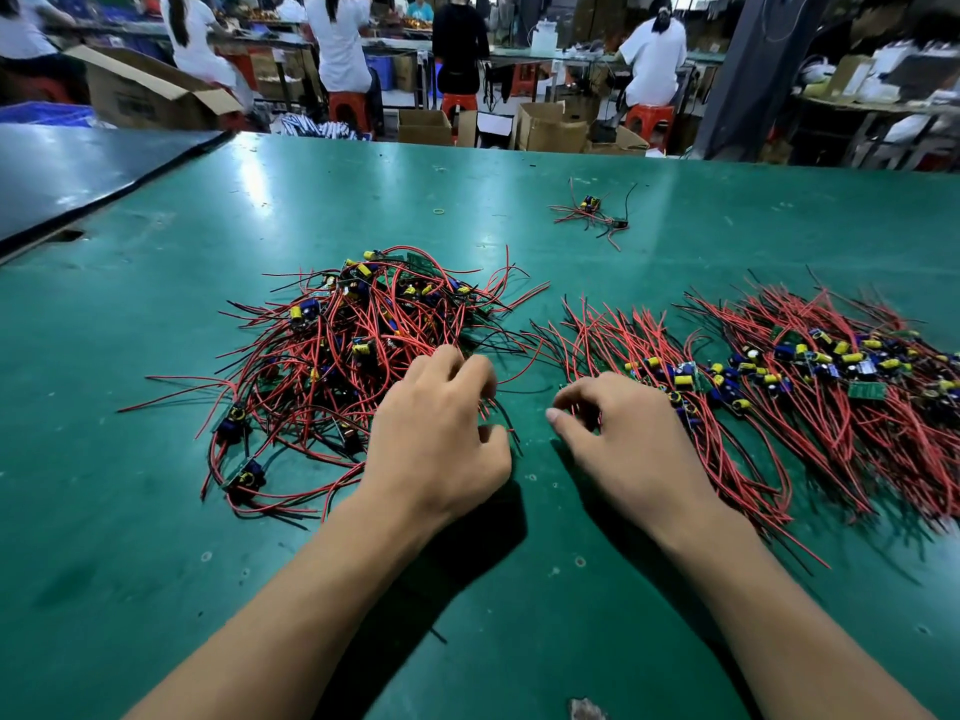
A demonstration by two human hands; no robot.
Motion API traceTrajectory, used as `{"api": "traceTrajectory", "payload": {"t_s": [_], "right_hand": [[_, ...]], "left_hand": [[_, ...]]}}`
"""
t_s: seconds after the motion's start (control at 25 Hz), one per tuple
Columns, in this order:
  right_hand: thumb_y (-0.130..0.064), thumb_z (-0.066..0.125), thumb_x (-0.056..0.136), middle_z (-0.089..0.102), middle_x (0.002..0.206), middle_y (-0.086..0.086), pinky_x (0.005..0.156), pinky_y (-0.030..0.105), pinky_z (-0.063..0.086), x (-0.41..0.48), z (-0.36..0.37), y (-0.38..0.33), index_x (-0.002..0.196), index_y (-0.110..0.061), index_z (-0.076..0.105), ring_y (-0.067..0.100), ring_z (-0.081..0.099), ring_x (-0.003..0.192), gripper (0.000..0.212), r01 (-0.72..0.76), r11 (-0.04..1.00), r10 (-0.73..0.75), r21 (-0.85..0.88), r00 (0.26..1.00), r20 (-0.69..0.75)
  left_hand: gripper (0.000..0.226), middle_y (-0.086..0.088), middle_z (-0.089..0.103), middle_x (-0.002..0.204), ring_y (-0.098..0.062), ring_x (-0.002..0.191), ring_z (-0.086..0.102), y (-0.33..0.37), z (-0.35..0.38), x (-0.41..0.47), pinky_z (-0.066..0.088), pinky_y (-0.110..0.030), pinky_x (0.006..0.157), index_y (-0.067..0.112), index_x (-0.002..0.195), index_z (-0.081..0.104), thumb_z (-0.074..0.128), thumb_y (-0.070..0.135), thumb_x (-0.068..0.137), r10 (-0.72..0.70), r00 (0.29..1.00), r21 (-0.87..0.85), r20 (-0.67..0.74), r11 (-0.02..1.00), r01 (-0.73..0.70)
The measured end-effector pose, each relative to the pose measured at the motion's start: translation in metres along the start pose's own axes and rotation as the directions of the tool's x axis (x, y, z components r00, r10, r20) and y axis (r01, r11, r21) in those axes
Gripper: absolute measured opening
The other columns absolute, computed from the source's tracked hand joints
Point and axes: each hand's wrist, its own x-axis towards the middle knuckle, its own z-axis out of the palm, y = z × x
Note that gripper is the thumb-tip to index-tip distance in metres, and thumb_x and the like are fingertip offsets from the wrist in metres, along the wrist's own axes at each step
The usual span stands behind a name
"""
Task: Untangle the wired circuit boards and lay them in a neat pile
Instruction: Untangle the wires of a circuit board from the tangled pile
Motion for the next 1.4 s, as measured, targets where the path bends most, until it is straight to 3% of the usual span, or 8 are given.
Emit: {"api": "traceTrajectory", "payload": {"t_s": [0.12, 0.32, 0.52, 0.64, 0.76, 1.0, 1.16, 1.4], "right_hand": [[-0.036, 0.068, 0.092, 0.066, 0.093, -0.003, 0.084, 0.038, 0.050, -0.004, 0.005, -0.005, 0.099, -0.021, 0.073, 0.020, 0.061, 0.088, 0.017, 0.034, 0.999, -0.034, -0.014, 0.999, 0.041], [-0.040, 0.066, 0.092, 0.062, 0.090, -0.007, 0.082, 0.033, 0.048, -0.004, 0.002, -0.004, 0.100, -0.025, 0.072, 0.019, 0.060, 0.090, 0.018, -0.015, 0.998, 0.021, -0.062, 0.995, 0.101], [-0.043, 0.073, 0.087, 0.065, 0.095, -0.005, 0.085, 0.034, 0.050, -0.002, -0.002, -0.007, 0.114, -0.026, 0.072, 0.017, 0.061, 0.089, 0.032, -0.018, 1.000, 0.016, 0.010, 0.986, 0.163], [-0.018, 0.077, 0.083, 0.066, 0.096, -0.005, 0.078, 0.017, 0.046, -0.003, 0.003, -0.018, 0.125, -0.021, 0.069, 0.015, 0.061, 0.082, 0.042, 0.007, 0.979, -0.054, 0.201, 0.972, 0.230], [0.002, 0.064, 0.080, 0.070, 0.089, -0.006, 0.074, 0.012, 0.045, -0.006, 0.006, -0.025, 0.100, -0.009, 0.075, 0.005, 0.063, 0.081, 0.025, 0.045, 0.922, -0.115, 0.386, 0.980, 0.161], [-0.017, 0.066, 0.096, 0.074, 0.076, 0.000, 0.063, 0.020, 0.051, 0.004, -0.007, -0.019, 0.088, -0.015, 0.074, 0.009, 0.065, 0.063, 0.012, -0.158, 0.684, 0.174, 0.712, 0.983, 0.051], [-0.015, 0.062, 0.098, 0.074, 0.076, 0.001, 0.064, 0.019, 0.053, 0.012, -0.015, -0.013, 0.091, -0.011, 0.074, 0.010, 0.064, 0.062, 0.015, -0.225, 0.429, 0.330, 0.875, 0.940, 0.080], [-0.015, 0.058, 0.097, 0.073, 0.075, 0.001, 0.061, 0.018, 0.054, 0.015, -0.022, -0.017, 0.091, -0.008, 0.071, 0.010, 0.064, 0.060, 0.016, -0.233, 0.095, 0.338, 0.968, 0.922, 0.189]], "left_hand": [[0.029, 0.000, 0.054, 0.100, -0.025, 0.100, 0.049, -0.001, -0.008, 0.004, 0.045, -0.036, 0.077, 0.020, 0.099, 0.052, 0.056, 0.034, 0.074, -0.133, 0.961, 0.240, 0.244, 0.968, 0.073], [0.027, -0.003, 0.057, 0.102, -0.028, 0.099, 0.053, -0.005, -0.007, 0.004, 0.049, -0.041, 0.077, 0.013, 0.104, 0.056, 0.051, 0.008, 0.078, -0.095, 0.952, 0.078, 0.291, 0.994, 0.075], [0.028, -0.006, 0.065, 0.097, -0.024, 0.092, 0.060, -0.004, -0.001, 0.002, 0.049, -0.035, 0.082, 0.005, 0.104, 0.064, 0.059, -0.008, 0.080, 0.108, 0.994, -0.236, -0.015, 0.966, -0.109], [0.020, -0.003, 0.066, 0.091, -0.017, 0.084, 0.061, 0.002, 0.002, 0.000, 0.049, -0.026, 0.077, 0.003, 0.097, 0.067, 0.065, -0.009, 0.081, 0.173, 0.961, -0.347, -0.215, 0.906, -0.241], [0.014, -0.002, 0.067, 0.087, -0.014, 0.080, 0.063, 0.008, 0.006, -0.002, 0.051, -0.025, 0.075, 0.002, 0.092, 0.068, 0.067, -0.008, 0.083, 0.179, 0.935, -0.407, -0.306, 0.863, -0.299], [0.021, 0.000, 0.068, 0.099, -0.013, 0.094, 0.062, 0.004, 0.007, -0.001, 0.046, -0.020, 0.087, 0.006, 0.103, 0.067, 0.073, 0.007, 0.083, 0.058, 0.933, -0.372, -0.356, 0.907, -0.199], [0.041, 0.002, 0.065, 0.109, -0.013, 0.103, 0.058, -0.001, 0.012, -0.003, 0.046, -0.026, 0.091, 0.012, 0.118, 0.063, 0.076, 0.027, 0.082, 0.016, 0.999, -0.329, -0.046, 0.944, -0.031], [0.051, 0.009, 0.059, 0.102, -0.011, 0.102, 0.051, -0.002, 0.010, -0.005, 0.042, -0.027, 0.091, 0.024, 0.117, 0.061, 0.069, 0.055, 0.077, 0.128, 0.985, -0.261, 0.118, 0.961, -0.094]]}}
